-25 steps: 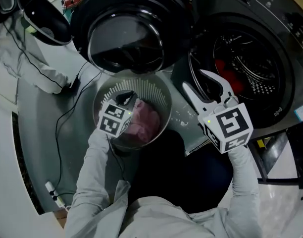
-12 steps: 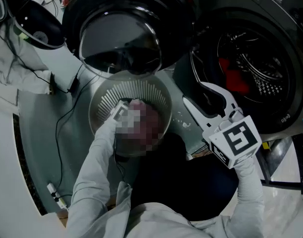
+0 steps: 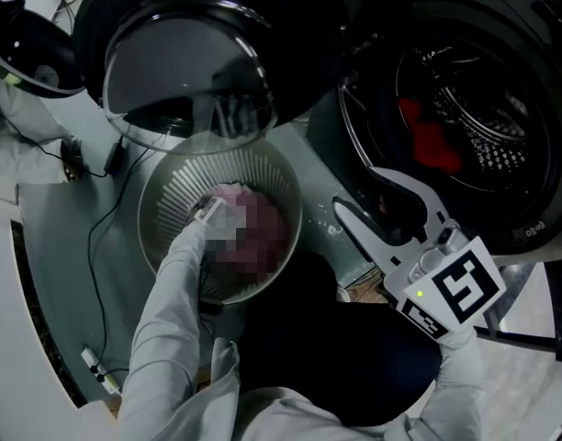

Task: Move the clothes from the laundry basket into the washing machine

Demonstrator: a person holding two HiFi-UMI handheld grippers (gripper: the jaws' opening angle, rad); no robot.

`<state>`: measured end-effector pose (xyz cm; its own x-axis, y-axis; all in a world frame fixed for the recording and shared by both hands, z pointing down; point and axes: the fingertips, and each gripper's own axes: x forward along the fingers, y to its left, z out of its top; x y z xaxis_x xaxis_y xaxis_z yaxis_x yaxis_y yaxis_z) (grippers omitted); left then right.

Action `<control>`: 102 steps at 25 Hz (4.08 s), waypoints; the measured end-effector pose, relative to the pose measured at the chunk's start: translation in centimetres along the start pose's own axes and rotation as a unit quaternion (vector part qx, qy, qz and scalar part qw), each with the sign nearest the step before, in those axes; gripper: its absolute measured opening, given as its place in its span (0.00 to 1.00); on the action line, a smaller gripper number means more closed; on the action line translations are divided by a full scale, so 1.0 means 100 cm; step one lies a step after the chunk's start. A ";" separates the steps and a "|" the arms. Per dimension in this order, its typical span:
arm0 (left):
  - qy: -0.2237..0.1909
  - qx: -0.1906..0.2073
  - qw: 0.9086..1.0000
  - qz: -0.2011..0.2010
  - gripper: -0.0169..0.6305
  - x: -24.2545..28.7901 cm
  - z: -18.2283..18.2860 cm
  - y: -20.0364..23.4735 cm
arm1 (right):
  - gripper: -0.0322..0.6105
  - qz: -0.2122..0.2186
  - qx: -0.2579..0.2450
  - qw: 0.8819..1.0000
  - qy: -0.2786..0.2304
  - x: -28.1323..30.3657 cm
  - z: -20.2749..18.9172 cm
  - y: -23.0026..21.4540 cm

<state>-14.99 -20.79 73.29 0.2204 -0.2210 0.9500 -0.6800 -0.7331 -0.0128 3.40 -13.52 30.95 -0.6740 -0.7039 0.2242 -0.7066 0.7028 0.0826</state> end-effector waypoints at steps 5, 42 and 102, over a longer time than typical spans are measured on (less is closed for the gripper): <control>0.039 -0.020 0.999 -0.010 0.80 0.033 -0.021 -0.007 | 0.36 0.000 0.012 1.000 0.007 0.004 -0.011 -0.006; 0.007 -0.030 1.000 -0.004 0.21 -0.004 0.002 -0.017 | 0.35 -0.029 0.002 1.000 0.009 -0.014 -0.007 -0.010; -0.502 0.088 0.860 0.026 0.21 -0.467 0.290 -0.113 | 0.47 0.031 0.160 0.986 0.026 0.083 -0.104 -0.026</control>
<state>2.74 -20.82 20.05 0.7456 -0.6360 0.1987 -0.6108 -0.7716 -0.1778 1.93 -20.10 42.73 -0.7115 -0.6488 0.2699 -0.7023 0.6695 -0.2418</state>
